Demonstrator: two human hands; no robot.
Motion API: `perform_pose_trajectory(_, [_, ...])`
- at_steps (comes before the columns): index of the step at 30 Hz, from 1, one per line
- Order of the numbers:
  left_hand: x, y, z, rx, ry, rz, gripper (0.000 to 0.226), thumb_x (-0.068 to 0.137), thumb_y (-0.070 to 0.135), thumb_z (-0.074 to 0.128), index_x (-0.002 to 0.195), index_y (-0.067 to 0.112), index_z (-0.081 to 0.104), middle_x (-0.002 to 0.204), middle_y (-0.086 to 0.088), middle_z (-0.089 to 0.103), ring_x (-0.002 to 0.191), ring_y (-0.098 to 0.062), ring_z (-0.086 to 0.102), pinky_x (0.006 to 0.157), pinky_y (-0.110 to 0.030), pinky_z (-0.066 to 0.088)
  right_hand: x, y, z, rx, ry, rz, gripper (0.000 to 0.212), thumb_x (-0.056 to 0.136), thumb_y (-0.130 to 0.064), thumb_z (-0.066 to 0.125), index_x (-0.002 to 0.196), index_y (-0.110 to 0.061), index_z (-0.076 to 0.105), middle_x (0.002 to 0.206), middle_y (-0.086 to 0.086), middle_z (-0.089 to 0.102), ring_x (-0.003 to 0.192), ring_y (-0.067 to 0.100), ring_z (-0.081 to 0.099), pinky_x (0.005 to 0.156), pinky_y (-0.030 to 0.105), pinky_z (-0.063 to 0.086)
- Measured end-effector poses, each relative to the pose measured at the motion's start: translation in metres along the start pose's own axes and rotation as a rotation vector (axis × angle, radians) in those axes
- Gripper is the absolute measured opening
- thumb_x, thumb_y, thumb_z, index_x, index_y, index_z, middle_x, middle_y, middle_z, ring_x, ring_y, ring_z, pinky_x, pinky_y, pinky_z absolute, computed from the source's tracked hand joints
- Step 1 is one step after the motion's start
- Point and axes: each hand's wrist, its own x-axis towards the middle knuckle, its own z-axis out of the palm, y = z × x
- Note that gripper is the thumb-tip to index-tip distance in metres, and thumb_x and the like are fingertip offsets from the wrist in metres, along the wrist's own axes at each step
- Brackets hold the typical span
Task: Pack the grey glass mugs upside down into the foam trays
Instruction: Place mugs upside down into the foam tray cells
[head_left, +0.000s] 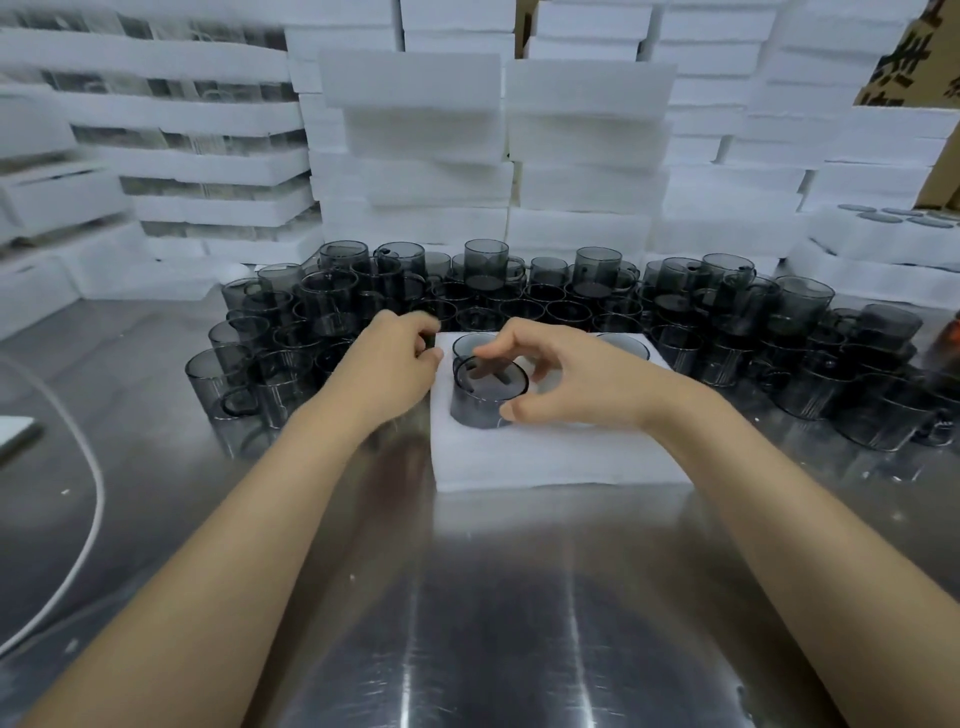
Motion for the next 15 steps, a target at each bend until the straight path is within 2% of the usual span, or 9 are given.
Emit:
perform_pose_trajectory(1, [0.0, -0.001, -0.004, -0.051, -0.049, 0.048, 0.027, 0.098, 0.022, 0.052, 0.123, 0.023, 0.06, 0.111, -0.004, 0.057, 0.089, -0.02, 0.057, 0.079, -0.03, 0.043, -0.001, 0.001, 0.002, -0.034, 0.012, 0.001, 0.039, 0.074, -0.03, 0.072, 0.11, -0.032, 0.057, 0.115, -0.019, 0.063, 0.113, 0.016, 0.057, 0.095, 0.044, 0.046])
perform_pose_trajectory(2, [0.001, -0.002, -0.007, -0.079, -0.1, 0.104, 0.026, 0.098, 0.02, 0.053, 0.12, 0.027, 0.063, 0.11, -0.007, 0.06, 0.088, -0.024, 0.059, 0.079, -0.034, 0.047, -0.003, 0.001, 0.005, -0.077, 0.035, -0.009, 0.041, 0.073, -0.039, 0.073, 0.11, -0.035, 0.055, 0.113, -0.021, 0.061, 0.11, 0.009, 0.055, 0.093, 0.036, 0.046])
perform_pose_trajectory(4, [-0.002, 0.0, -0.011, -0.078, -0.168, 0.2, 0.025, 0.097, 0.016, 0.053, 0.103, 0.035, 0.068, 0.103, -0.021, 0.063, 0.089, -0.039, 0.061, 0.08, -0.046, 0.051, -0.005, 0.001, 0.013, -0.153, 0.115, -0.056, 0.054, 0.068, -0.056, 0.076, 0.113, -0.035, 0.055, 0.108, -0.022, 0.054, 0.104, 0.0, 0.052, 0.09, 0.025, 0.044])
perform_pose_trajectory(6, [-0.004, 0.001, -0.014, -0.069, -0.187, 0.218, 0.032, 0.096, 0.014, 0.053, 0.092, 0.044, 0.064, 0.102, -0.022, 0.062, 0.089, -0.04, 0.061, 0.081, -0.047, 0.051, -0.006, 0.002, 0.017, -0.158, 0.185, -0.097, 0.056, 0.07, -0.051, 0.078, 0.118, -0.028, 0.059, 0.105, -0.019, 0.051, 0.103, 0.0, 0.052, 0.089, 0.023, 0.043])
perform_pose_trajectory(7, [-0.005, 0.002, -0.015, -0.073, -0.18, 0.208, 0.033, 0.095, 0.012, 0.054, 0.09, 0.044, 0.063, 0.103, -0.013, 0.062, 0.089, -0.037, 0.062, 0.082, -0.045, 0.052, -0.007, 0.001, 0.017, -0.16, 0.2, -0.119, 0.053, 0.073, -0.044, 0.079, 0.119, -0.027, 0.06, 0.105, -0.017, 0.052, 0.103, 0.001, 0.052, 0.089, 0.022, 0.043])
perform_pose_trajectory(9, [-0.005, 0.0, -0.017, -0.084, -0.165, 0.188, 0.029, 0.092, 0.008, 0.057, 0.085, 0.036, 0.065, 0.102, 0.0, 0.062, 0.088, -0.028, 0.064, 0.082, -0.043, 0.054, -0.01, -0.001, 0.017, -0.173, 0.215, -0.175, 0.049, 0.076, -0.034, 0.08, 0.12, -0.026, 0.061, 0.109, -0.013, 0.055, 0.104, 0.003, 0.053, 0.089, 0.019, 0.042])
perform_pose_trajectory(10, [-0.005, -0.001, -0.018, -0.088, -0.165, 0.179, 0.026, 0.091, 0.008, 0.058, 0.083, 0.031, 0.066, 0.1, 0.0, 0.064, 0.088, -0.029, 0.064, 0.081, -0.045, 0.054, -0.011, -0.001, 0.017, -0.174, 0.222, -0.199, 0.046, 0.076, -0.031, 0.081, 0.118, -0.025, 0.063, 0.11, -0.011, 0.057, 0.104, 0.004, 0.053, 0.089, 0.017, 0.041])
perform_pose_trajectory(13, [-0.005, -0.001, -0.017, -0.072, -0.139, 0.159, 0.022, 0.088, 0.007, 0.058, 0.08, 0.025, 0.067, 0.096, -0.01, 0.067, 0.086, -0.032, 0.065, 0.079, -0.049, 0.054, -0.013, -0.003, 0.019, -0.195, 0.23, -0.163, 0.028, 0.077, -0.031, 0.08, 0.101, -0.02, 0.072, 0.109, -0.01, 0.056, 0.103, 0.007, 0.055, 0.093, 0.021, 0.04])
perform_pose_trajectory(15, [-0.006, 0.001, -0.015, -0.035, -0.112, 0.173, 0.022, 0.086, 0.004, 0.056, 0.082, 0.021, 0.069, 0.095, -0.009, 0.066, 0.083, -0.03, 0.064, 0.079, -0.046, 0.054, -0.011, -0.003, 0.018, -0.222, 0.215, -0.101, 0.019, 0.077, -0.034, 0.079, 0.084, -0.017, 0.074, 0.107, -0.01, 0.056, 0.101, 0.006, 0.055, 0.094, 0.025, 0.041])
